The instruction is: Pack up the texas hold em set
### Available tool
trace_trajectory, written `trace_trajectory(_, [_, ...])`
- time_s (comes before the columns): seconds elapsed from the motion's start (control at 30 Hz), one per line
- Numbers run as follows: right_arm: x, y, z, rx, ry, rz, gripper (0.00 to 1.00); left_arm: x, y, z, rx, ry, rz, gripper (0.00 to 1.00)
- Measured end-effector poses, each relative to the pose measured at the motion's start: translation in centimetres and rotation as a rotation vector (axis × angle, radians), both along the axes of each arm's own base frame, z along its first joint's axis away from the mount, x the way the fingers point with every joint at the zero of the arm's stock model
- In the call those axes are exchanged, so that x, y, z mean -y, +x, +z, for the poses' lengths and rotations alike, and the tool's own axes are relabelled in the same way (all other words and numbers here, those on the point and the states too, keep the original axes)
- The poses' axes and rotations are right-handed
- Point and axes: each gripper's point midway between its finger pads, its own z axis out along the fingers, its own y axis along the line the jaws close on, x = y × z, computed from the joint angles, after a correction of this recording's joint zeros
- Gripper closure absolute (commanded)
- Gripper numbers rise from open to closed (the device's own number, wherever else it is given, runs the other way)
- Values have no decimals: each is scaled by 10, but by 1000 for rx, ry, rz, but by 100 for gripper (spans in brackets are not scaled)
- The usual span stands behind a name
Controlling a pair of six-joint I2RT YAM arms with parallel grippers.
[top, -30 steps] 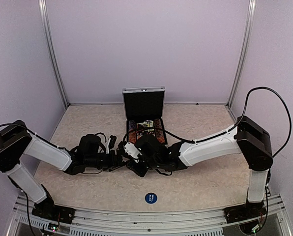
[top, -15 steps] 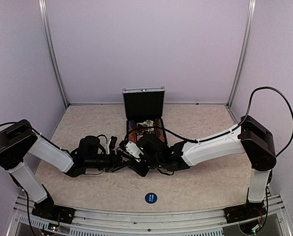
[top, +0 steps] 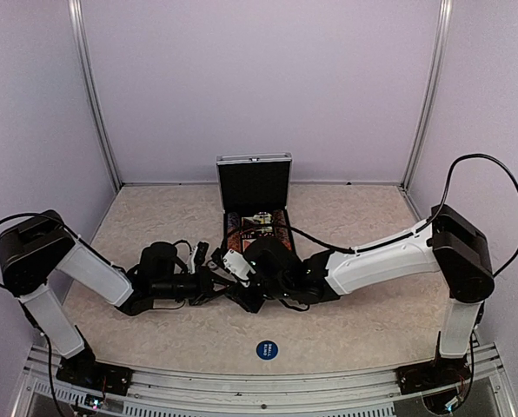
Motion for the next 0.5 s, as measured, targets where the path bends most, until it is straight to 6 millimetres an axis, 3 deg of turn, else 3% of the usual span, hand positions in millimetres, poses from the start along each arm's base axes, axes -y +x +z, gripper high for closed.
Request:
trace_trajectory(0.13, [3,2,11,13,17,-15,15,0,-1,-1,15,20,-12,100])
trace_trajectory(0.23, [11,4,30,42,37,-41,6,1,4,9,75,71,-29,100])
trace_trajectory(0.3, [23,4,47,68,54,-62,4,5,15,27,166,119,-36,100])
trace_trajectory(0.5, [73,2,96,131,121,-133,1,16,62,115,546,259,-16,100])
